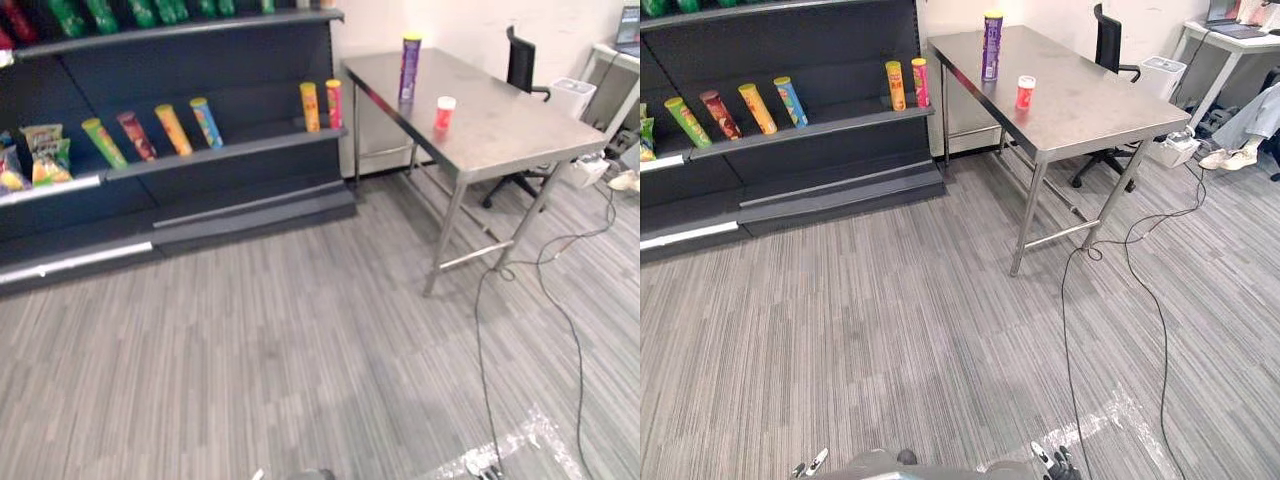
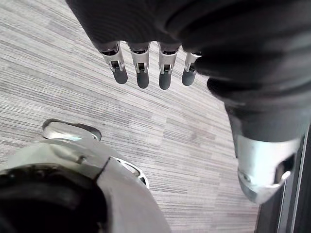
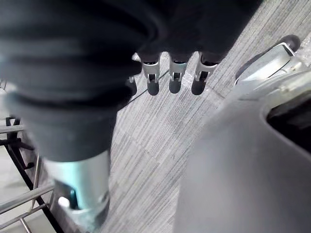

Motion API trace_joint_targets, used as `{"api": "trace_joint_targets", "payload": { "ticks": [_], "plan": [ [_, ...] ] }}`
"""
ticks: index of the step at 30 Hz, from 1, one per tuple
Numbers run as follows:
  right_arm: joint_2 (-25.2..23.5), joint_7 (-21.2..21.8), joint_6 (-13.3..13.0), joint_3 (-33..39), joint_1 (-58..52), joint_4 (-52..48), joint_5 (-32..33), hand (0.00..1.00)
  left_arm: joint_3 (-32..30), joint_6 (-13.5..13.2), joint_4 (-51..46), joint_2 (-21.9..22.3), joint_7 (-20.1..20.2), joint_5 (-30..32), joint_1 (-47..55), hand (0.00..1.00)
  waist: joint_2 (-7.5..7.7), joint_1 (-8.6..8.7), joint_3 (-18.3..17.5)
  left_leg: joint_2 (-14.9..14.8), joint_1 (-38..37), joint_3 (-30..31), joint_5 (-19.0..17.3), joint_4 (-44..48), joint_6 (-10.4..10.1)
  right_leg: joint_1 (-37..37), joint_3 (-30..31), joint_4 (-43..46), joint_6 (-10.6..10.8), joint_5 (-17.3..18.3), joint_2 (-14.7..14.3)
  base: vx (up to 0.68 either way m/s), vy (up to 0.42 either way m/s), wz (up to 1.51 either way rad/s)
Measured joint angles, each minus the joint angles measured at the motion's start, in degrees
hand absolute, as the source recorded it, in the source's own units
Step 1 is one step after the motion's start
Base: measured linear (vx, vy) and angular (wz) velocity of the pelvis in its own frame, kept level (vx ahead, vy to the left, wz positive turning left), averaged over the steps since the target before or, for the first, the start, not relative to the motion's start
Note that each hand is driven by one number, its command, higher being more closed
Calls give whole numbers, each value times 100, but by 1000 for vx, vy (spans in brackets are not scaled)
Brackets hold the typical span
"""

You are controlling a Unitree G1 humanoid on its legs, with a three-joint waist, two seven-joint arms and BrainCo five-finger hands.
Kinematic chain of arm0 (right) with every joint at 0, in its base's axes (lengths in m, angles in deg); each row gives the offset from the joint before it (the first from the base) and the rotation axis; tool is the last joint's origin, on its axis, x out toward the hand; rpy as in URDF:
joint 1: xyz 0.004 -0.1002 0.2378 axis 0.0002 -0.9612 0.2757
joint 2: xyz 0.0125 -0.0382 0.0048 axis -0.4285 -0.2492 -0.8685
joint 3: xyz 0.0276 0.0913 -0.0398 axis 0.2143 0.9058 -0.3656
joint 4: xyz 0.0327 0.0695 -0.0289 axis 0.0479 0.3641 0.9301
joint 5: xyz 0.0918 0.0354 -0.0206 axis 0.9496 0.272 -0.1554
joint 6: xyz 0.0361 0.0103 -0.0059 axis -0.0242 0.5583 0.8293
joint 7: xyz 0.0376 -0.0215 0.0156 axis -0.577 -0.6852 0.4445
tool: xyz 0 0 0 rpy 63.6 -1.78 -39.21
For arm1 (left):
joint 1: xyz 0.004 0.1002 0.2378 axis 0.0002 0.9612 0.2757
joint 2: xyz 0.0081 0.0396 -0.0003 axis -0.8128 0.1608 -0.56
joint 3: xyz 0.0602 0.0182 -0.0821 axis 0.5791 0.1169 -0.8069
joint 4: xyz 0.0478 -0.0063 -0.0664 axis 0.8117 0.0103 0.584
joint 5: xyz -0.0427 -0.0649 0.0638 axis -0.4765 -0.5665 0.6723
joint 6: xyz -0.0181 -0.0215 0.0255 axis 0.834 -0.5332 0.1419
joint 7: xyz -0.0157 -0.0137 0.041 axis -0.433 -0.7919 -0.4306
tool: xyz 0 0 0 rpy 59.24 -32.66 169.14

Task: Put the gum and the chips on the shelf.

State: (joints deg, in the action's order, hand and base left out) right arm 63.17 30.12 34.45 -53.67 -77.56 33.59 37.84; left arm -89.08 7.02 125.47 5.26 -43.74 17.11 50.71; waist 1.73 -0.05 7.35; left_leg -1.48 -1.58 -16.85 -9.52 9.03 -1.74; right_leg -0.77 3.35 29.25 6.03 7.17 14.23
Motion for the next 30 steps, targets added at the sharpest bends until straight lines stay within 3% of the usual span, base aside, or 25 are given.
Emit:
{"api": "trace_joint_targets", "payload": {
  "ticks": [1,3,4,5,6,7,9,11,14,15,17,19,21,25,26,28,29,30],
  "plan": [
    [-8,-13,-15,0,-18,-25,0,0,40,3,16,-26,1,35,2,0,6,6,-37,47,-74,-13,2,-89,16,176,-2,351,-27,-90,42,244,117,-4],
    [-21,-111,-23,-9,-16,-37,0,0,202,4,-3,-118,-18,277,-3,0,35,113,-51,209,-559,36,-53,-388,127,627,-279,1564,-117,-801,342,302,116,13],
    [-29,-111,-23,-8,-19,-31,1,0,210,3,-6,-115,-36,283,-15,0,3,126,-43,228,-673,38,-58,-466,231,724,-352,1847,-146,-931,414,293,91,2],
    [-25,-113,-33,-5,2,-33,4,0,209,13,-6,-113,-116,281,-7,0,-11,142,-39,216,-824,39,-117,-482,383,972,-516,2358,-215,-444,425,290,49,-8],
    [-2,-96,-35,-35,47,-34,5,0,212,30,-8,-110,-212,280,-33,0,-67,162,-41,124,-963,45,-154,-493,395,1209,-873,2607,-223,166,324,296,21,-3],
    [9,-92,-40,-71,56,-37,15,0,228,49,-9,-102,-257,281,-37,0,-130,171,-57,35,-1002,51,-169,-512,390,1306,-1078,2545,-234,385,192,302,-33,12],
    [53,-140,-62,-227,105,-48,61,0,239,47,-69,-92,-384,345,-203,0,-143,172,30,-315,-1165,99,-205,-609,327,1621,-1718,1460,-336,607,-396,328,-103,25],
    [32,-225,-121,-253,105,-48,74,0,232,42,-96,-113,-477,518,-251,0,-108,176,76,-431,-1276,197,-245,-661,259,1731,-1724,458,-230,490,-625,273,-142,31],
    [-55,-393,-243,-241,27,-82,125,0,-44,-2,-204,-21,-663,698,-249,0,-35,154,128,-527,-1490,400,-614,-681,-145,1690,-1221,-1648,-92,-342,-620,369,-257,47],
    [-90,-442,-253,-239,21,-114,150,0,-219,-9,-239,80,-710,723,-223,0,-60,147,180,-625,-1662,500,-810,-644,-306,1602,-1294,-1710,-97,-956,-596,510,-353,51],
    [34,-477,-282,-238,-37,-323,187,0,-322,-33,-259,279,-734,728,-208,0,-256,149,218,-879,-1772,471,-861,-583,-409,1617,-1525,-1281,-318,-843,-760,432,-278,40],
    [96,-530,-261,-243,6,-430,190,0,-380,-146,-298,437,-759,735,-255,0,-371,148,229,-1028,-1765,320,-592,-523,-490,1648,-1676,-962,-426,-498,-787,355,-228,30],
    [71,-567,-216,-245,-31,-474,232,0,-393,-172,-296,482,-814,740,-299,0,-342,151,222,-1087,-1821,311,-175,-495,-567,1538,-1877,-662,-445,-143,-683,362,-220,40],
    [58,-562,-121,-256,19,-462,232,0,-479,-169,-354,477,-916,733,-298,0,-309,142,166,-1221,-1733,326,145,96,-801,1317,-1971,-453,-493,277,-709,234,-174,16],
    [56,-554,-103,-294,57,-465,231,0,-543,-167,-417,478,-930,718,-270,0,-276,143,132,-1370,-1338,393,195,882,-810,1193,-1987,-647,-510,322,-793,211,-219,-6],
    [69,-554,-97,-357,69,-474,228,0,-691,-167,-467,481,-935,710,-267,0,-313,136,105,-1655,-646,570,655,2318,-741,897,-1997,-934,-520,324,-958,218,-139,-15],
    [87,-555,-97,-444,69,-474,226,0,-741,-167,-455,476,-953,658,-215,0,-300,130,106,-1817,-324,701,1320,3136,-748,619,-1922,-1135,-562,343,-1051,296,-75,-29],
    [91,-559,-98,-461,94,-483,207,0,-814,-174,-457,469,-978,615,-168,0,-262,114,118,-1942,28,722,1221,3911,-806,384,-1861,-1285,-703,380,-1122,316,-53,-27]
  ]
}}
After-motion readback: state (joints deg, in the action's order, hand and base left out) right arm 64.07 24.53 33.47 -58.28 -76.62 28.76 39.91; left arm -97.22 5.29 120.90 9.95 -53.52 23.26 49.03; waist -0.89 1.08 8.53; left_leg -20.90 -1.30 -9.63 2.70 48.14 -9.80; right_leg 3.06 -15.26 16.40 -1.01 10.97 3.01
